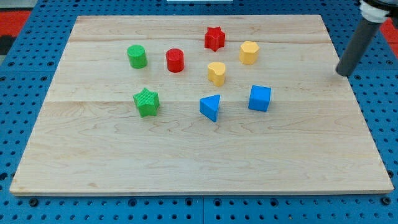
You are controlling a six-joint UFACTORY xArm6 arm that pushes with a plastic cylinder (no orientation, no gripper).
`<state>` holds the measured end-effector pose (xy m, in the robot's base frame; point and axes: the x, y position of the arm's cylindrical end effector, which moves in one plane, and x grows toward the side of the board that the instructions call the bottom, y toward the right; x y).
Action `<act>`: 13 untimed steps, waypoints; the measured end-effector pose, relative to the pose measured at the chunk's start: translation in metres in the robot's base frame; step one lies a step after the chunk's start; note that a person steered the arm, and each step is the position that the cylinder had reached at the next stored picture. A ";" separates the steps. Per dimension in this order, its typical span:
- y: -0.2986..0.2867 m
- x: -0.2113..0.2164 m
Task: Move blue cube along with blue triangle to green star
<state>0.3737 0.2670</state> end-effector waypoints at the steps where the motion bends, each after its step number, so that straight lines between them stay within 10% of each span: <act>1: -0.047 -0.003; 9: -0.072 0.047; 13: -0.187 0.066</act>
<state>0.4393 0.0799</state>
